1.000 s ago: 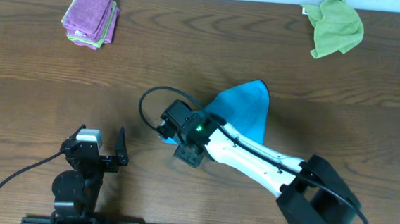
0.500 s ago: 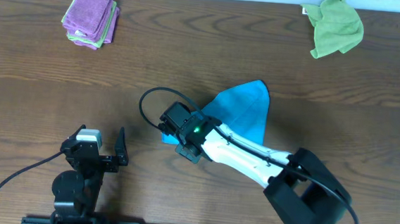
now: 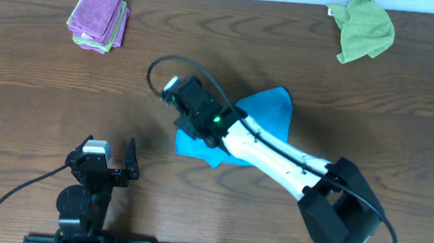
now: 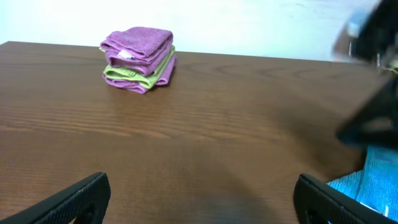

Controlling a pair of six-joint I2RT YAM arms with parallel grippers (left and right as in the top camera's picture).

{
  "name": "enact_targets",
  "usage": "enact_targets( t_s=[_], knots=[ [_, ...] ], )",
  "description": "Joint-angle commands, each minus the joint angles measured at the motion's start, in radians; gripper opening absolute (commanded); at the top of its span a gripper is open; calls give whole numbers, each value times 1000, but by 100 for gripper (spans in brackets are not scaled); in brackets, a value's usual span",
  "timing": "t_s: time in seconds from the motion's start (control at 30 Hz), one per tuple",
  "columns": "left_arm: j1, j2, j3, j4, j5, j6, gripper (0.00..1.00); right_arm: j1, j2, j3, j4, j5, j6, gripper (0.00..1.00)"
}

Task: Fold the cloth

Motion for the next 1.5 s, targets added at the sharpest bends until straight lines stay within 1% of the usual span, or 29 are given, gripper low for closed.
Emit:
enact_targets(
  t_s=[0.0, 0.03, 0.07, 0.13, 0.17, 0.23, 0.33, 0.53, 0.63, 0.77, 0.83, 0.87, 0.93, 0.97, 1.0, 1.03, 1.07, 1.1, 1.13, 1.17, 1.2, 1.27, 1.37, 1.47],
  knots=[
    [6, -4, -26, -11, 0, 12, 95, -42, 3, 24, 40, 13, 16, 1],
    [6, -4, -26, -11, 0, 12, 96, -49, 3, 24, 29, 7, 16, 8],
    [6, -4, -26, -11, 0, 12, 95, -53, 3, 24, 1, -3, 15, 25],
    [6, -4, -26, -11, 0, 12, 95, -53, 0, 24, -77, -10, 15, 49],
    [6, -4, -26, -11, 0, 12, 95, -50, -3, 28, -134, -9, 16, 59],
    [6, -4, -26, -11, 0, 12, 95, -46, -21, 45, -224, -9, 30, 63],
    [6, -4, -26, -11, 0, 12, 96, -50, -93, 100, -366, -5, 117, 72],
    [6, -4, -26, -11, 0, 12, 95, -104, -356, 111, -520, -5, 154, 76],
    [6, -4, -26, -11, 0, 12, 95, -136, -496, 62, -601, -4, 163, 80],
    [6, -4, -26, -6, 6, 6, 95, -154, -705, -139, -626, -7, 241, 81],
    [6, -4, -26, -5, 69, -112, 95, -154, -794, -234, -638, -30, 281, 82],
    [6, -4, -26, -3, 141, -275, 96, -154, -843, -281, -652, -53, 302, 82],
    [6, -4, -26, 0, 278, -637, 95, -154, -930, -342, -695, -98, 342, 82],
    [5, -4, -26, 2, 402, -846, 95, -154, -976, -360, -725, -124, 351, 82],
    [6, -4, -26, 5, 493, -967, 95, -154, -1014, -364, -753, -137, 353, 82],
    [6, -4, -26, 5, 527, -1031, 95, -154, -1051, -363, -775, -141, 353, 82],
    [6, -4, -26, 5, 526, -1048, 95, -154, -1090, -358, -793, -141, 353, 82],
    [6, -4, -26, 4, 519, -1029, 95, -154, -1143, -349, -807, -137, 352, 84],
    [6, -4, -26, 6, 520, -1039, 95, -154, -1188, -338, -811, -131, 352, 85],
    [6, -4, -26, 10, 516, -1102, 95, -154, -1229, -326, -811, -119, 353, 86],
    [6, -4, -26, 9, 520, -1175, 95, -154, -1273, -309, -810, -103, 353, 89],
    [0, -4, -26, 25, 520, -1175, 95, -154, -1323, -280, -822, -79, 352, 94],
    [-49, -3, -26, 88, 516, -1175, 96, -154, -1337, -248, -860, -21, 353, 95],
    [-126, 30, -26, 101, 451, -1159, 96, -154, -1331, -246, -858, 38, 353, 96]
  ],
)
